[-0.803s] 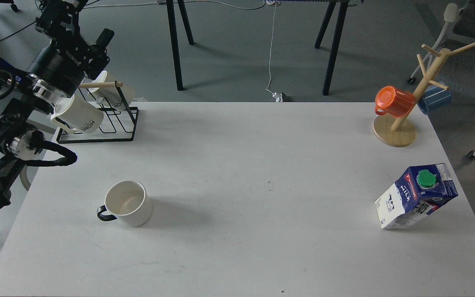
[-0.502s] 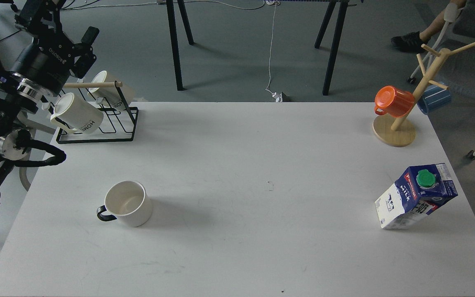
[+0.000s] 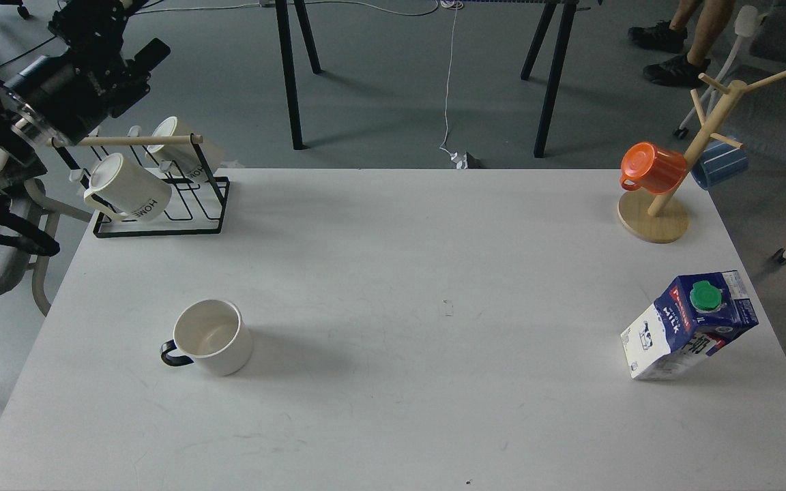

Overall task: Place cup and milk with both arms
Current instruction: 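Lower the left gripper from the rack area toward the white mug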

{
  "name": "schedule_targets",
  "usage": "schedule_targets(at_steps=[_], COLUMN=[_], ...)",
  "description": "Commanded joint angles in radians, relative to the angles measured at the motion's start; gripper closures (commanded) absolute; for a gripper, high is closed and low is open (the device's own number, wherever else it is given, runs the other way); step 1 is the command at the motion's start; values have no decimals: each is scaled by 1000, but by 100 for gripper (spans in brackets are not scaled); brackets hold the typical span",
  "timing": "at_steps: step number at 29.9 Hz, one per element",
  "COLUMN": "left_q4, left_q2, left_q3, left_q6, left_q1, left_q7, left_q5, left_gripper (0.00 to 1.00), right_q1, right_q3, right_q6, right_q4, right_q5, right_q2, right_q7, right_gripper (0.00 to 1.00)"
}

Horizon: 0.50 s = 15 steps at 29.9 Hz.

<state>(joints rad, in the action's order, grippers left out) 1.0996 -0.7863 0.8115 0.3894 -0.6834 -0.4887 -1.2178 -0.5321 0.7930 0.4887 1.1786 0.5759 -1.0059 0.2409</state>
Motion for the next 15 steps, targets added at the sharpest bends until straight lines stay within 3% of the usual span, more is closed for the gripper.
schedule_targets(at_steps=[1, 7, 11, 15], left_q4=[170, 327, 307, 234], left_q2=[-69, -201, -234, -237], left_q3=[-3, -43, -135, -216], left_q6=[-88, -262, -469, -563], left_q1=[67, 145, 220, 245], left_q7=[0, 0, 0, 0], left_q5=[-167, -518, -917, -964], left_gripper=[0, 0, 0, 2], right_q1=[0, 3, 1, 3], right_q3=[-1, -1, -3, -12], right_q6=[0, 0, 0, 0], right_q4=[9, 18, 18, 26], right_q5=[2, 4, 2, 4], right_q2=[-2, -8, -8, -8], right_q7=[0, 0, 0, 0], right_gripper=[2, 2, 2, 2])
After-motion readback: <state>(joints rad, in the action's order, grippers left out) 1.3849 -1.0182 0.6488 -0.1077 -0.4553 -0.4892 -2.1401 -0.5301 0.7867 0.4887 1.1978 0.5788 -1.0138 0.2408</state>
